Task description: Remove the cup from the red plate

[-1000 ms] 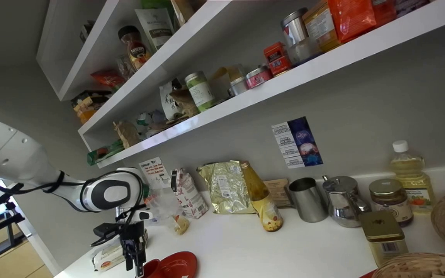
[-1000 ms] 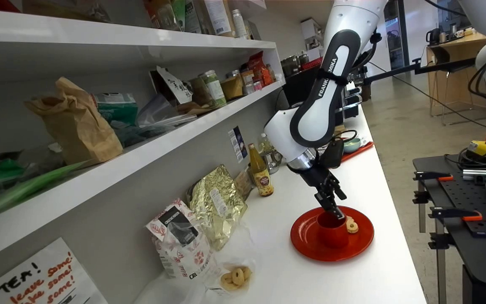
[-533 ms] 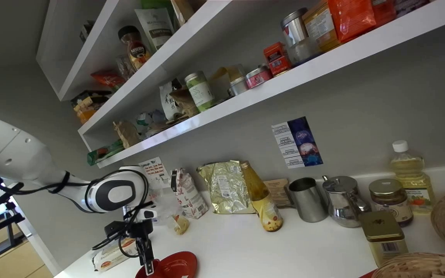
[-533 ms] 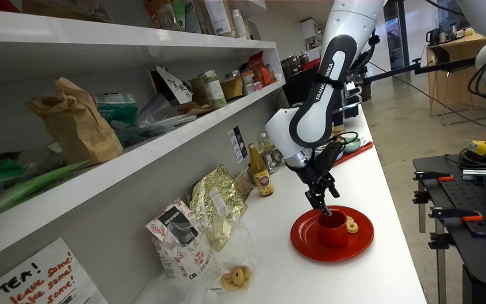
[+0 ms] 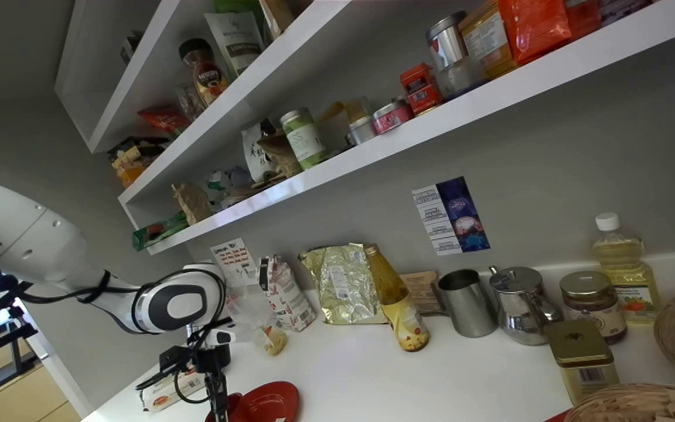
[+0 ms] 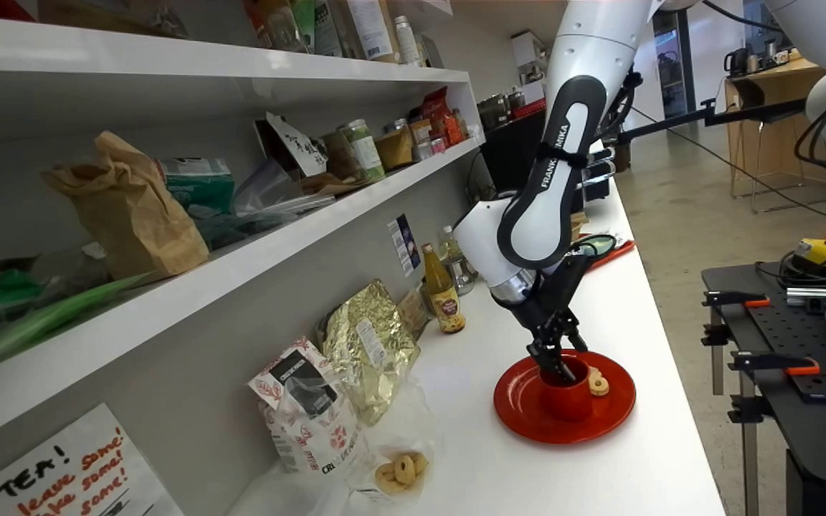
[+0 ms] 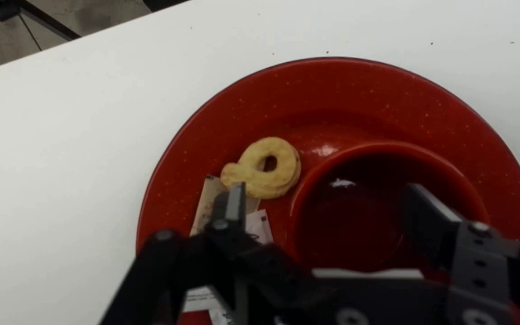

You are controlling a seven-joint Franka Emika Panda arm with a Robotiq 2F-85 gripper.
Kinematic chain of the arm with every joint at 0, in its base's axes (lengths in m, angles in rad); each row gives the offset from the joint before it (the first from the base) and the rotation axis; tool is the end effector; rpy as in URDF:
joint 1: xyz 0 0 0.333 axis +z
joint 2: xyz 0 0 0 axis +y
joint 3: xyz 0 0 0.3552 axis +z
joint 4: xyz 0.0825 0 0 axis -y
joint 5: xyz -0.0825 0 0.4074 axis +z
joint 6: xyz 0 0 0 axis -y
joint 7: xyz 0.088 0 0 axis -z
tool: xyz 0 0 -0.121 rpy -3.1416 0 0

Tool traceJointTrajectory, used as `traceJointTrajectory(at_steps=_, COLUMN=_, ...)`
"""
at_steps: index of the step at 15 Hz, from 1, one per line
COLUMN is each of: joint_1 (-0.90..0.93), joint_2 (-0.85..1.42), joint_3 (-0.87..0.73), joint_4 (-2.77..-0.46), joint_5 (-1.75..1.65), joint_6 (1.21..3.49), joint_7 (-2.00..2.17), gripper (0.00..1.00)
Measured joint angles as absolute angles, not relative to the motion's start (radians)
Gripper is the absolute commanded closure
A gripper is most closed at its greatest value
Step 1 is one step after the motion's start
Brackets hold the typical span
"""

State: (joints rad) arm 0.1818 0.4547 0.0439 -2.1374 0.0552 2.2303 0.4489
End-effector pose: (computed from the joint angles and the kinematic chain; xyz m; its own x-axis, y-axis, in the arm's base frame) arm 0.5382 0.1267 0.1675 0.9019 -0.2659 -0.3404 -0.2424 -0.9639 0.1106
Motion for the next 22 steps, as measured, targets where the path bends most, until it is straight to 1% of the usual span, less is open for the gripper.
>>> traceJointTrajectory(at_steps=1, joint_1=0.185, joint_2=0.459, joint_3=0.044, joint_4=-2.135, joint_5=0.055, joint_6=2.230, joint_7=0.450, gripper=0.58)
traceJointTrajectory(at_steps=3, joint_1=0.190, joint_2=0.464, joint_3=0.044, joint_4=-2.133, joint_5=0.055, joint_6=2.230, joint_7=0.450, gripper=0.71)
traceJointTrajectory(at_steps=6, joint_1=0.192, joint_2=0.465, joint_3=0.044, joint_4=-2.130, joint_5=0.055, joint_6=2.230, joint_7=0.450, gripper=0.95)
traceJointTrajectory(at_steps=7, joint_1=0.192, joint_2=0.465, joint_3=0.044, joint_4=-2.129, joint_5=0.055, joint_6=2.230, joint_7=0.450, gripper=0.99)
traceJointTrajectory(at_steps=9, joint_1=0.192, joint_2=0.465, joint_3=0.044, joint_4=-2.125, joint_5=0.055, joint_6=2.230, joint_7=0.450, gripper=1.00)
traceJointTrajectory(at_steps=10, joint_1=0.192, joint_2=0.464, joint_3=0.043, joint_4=-2.121, joint_5=0.055, joint_6=2.230, joint_7=0.450, gripper=0.98)
traceJointTrajectory(at_steps=14, joint_1=0.191, joint_2=0.449, joint_3=0.039, joint_4=-2.114, joint_5=0.055, joint_6=2.233, joint_7=0.450, gripper=0.98)
traceJointTrajectory(at_steps=22, joint_1=0.184, joint_2=0.328, joint_3=0.007, joint_4=-2.087, joint_5=0.000, joint_6=2.238, joint_7=0.449, gripper=0.98)
